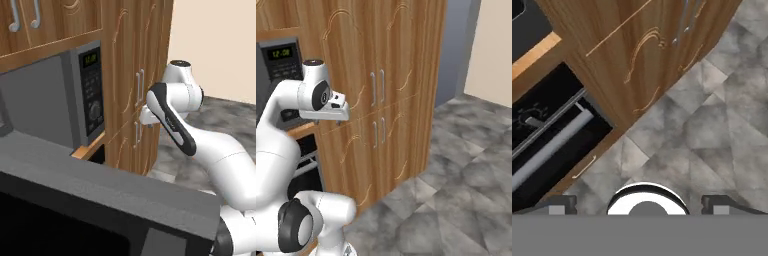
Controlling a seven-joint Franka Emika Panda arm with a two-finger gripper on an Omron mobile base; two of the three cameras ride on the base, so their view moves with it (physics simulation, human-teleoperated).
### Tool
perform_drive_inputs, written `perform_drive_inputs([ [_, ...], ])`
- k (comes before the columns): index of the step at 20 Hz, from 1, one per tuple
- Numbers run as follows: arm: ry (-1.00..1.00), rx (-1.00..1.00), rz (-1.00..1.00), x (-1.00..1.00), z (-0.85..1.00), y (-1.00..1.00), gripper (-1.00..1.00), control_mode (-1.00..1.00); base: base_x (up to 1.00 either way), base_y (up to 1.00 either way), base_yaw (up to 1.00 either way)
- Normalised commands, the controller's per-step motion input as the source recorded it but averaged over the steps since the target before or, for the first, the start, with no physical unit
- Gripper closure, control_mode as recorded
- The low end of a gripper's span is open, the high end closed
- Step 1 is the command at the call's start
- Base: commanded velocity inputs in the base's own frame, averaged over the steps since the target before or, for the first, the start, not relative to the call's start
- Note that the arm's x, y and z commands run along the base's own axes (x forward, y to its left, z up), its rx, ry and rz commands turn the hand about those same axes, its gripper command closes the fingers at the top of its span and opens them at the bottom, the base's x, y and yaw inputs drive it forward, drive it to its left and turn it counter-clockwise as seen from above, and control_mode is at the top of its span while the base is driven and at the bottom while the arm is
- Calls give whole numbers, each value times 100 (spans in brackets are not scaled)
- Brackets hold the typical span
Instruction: Pick the carrot from the counter and place it in the microwave.
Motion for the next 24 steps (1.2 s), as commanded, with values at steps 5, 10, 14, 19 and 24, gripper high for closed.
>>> perform_drive_inputs([
  [5,0,0,0,0,0,0,-100,100,11,-18,-80],
  [10,0,0,0,0,0,0,-100,100,16,-28,-78],
  [14,0,0,0,0,0,0,-100,100,43,-34,-68],
  [19,0,0,0,0,0,0,-100,100,75,-34,-58],
  [24,0,0,0,0,0,0,-100,100,95,-38,-49],
])
